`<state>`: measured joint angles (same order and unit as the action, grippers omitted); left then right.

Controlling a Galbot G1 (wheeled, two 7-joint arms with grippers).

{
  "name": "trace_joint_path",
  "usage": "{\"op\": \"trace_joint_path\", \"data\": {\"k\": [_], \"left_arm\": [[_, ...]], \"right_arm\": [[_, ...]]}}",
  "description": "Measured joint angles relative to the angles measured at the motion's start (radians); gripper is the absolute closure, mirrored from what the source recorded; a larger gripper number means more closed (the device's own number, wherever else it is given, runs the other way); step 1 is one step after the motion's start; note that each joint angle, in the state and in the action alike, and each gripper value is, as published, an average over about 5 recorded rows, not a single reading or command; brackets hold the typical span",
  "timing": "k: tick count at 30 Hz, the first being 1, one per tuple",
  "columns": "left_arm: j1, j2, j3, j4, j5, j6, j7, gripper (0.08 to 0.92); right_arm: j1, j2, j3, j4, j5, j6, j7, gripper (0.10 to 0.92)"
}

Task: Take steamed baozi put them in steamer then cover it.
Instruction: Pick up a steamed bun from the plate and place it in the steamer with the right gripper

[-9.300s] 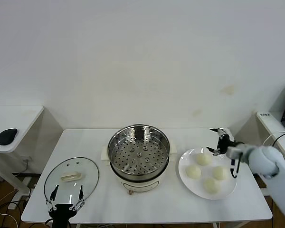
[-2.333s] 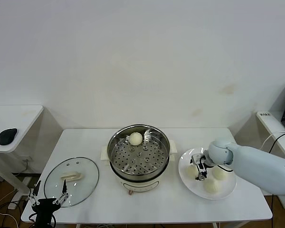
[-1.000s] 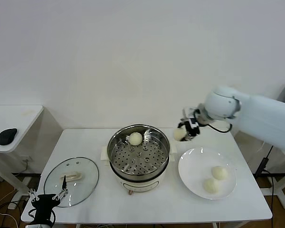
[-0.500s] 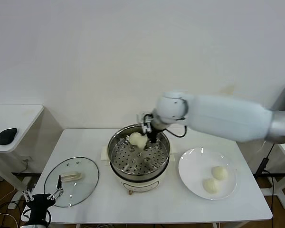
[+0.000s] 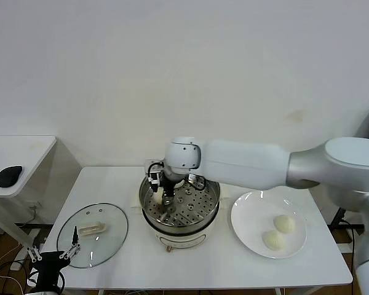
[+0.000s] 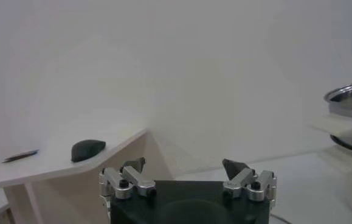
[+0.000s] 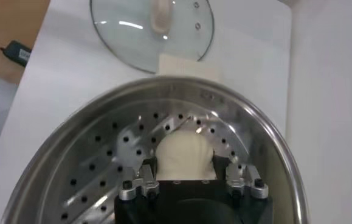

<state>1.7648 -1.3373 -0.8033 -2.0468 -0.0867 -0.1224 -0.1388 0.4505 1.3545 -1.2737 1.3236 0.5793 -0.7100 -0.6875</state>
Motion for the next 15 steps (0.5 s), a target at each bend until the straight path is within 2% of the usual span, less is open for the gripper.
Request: {"op": "trace_joint_path", "data": {"k": [6, 12, 15], "left_arm": [[0.001, 0.001, -0.003, 0.001, 0.000, -0.002, 0.000, 0.177], [0.002, -0.002, 0.000, -0.002, 0.000, -0.002, 0.000, 0.177], [0.003, -0.002, -0.001, -0.003, 0.000, -0.002, 0.000, 0.177]], "right_arm": [[-0.016, 0.026, 0.004, -0.037, 0.001, -0.002, 0.017, 0.410], [-0.004, 0.016, 0.014, -0.034, -0.006, -0.002, 0.007, 0.259], [0.021, -0.011, 0.021, -0.010, -0.020, 0.007, -0.026, 0.211]]}}
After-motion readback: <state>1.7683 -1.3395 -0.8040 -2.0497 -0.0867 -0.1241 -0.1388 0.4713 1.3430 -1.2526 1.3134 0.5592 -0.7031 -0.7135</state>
